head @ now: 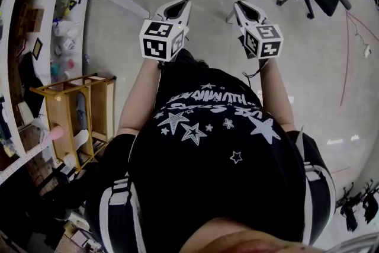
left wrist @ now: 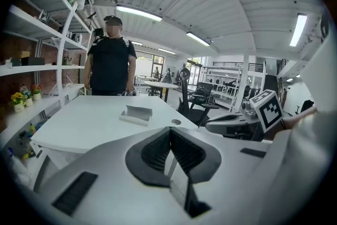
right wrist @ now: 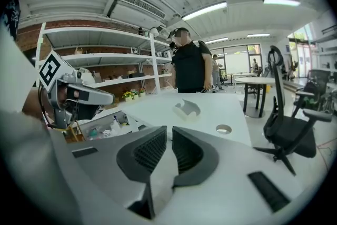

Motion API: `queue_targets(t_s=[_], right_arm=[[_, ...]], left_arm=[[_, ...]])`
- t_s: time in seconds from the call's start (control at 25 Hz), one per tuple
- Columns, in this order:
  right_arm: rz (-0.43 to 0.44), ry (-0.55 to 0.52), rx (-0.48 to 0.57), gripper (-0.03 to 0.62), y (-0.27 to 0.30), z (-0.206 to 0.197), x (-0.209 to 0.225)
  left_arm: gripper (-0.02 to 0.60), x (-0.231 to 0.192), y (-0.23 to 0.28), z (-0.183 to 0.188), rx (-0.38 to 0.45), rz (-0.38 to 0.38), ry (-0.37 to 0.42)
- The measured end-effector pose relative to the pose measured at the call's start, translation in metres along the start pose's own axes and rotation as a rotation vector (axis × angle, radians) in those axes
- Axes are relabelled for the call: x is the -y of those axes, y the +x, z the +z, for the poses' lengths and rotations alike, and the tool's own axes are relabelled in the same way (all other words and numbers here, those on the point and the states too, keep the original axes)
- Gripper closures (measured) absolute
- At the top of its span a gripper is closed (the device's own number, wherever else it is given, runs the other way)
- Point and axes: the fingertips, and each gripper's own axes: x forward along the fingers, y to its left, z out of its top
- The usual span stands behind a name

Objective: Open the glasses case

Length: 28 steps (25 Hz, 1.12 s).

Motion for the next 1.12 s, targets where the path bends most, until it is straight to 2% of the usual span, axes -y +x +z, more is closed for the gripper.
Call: queue_targets(t_s=[0.36,0.56,0.8,1.12], right_arm=[[0.027,-0.018,0.003,0.559,-0.014,0.001,-0.036],[0.019,-0.014,0.008,0.563,-0.024,-0.004,-0.069],[-0.003,-0.021,0.030,0.576,-0.041,-0.007,-0.119],[-0.038,-0.012,0.018,0.585,-0.083,-0.036,-0.157]], left_arm=[[0.569,0.004,-0.043,-0.002,0.044,0.015,-0.031],[0.569,0.004,-0.079,-0.022,0.032,0.011,-0.043],[0.569,0.001,-0.127,-0.045,0.015,-0.012,-0.049],[0.569,0.027,-0.168,-0.065,0.016,-0.065,-0.047]])
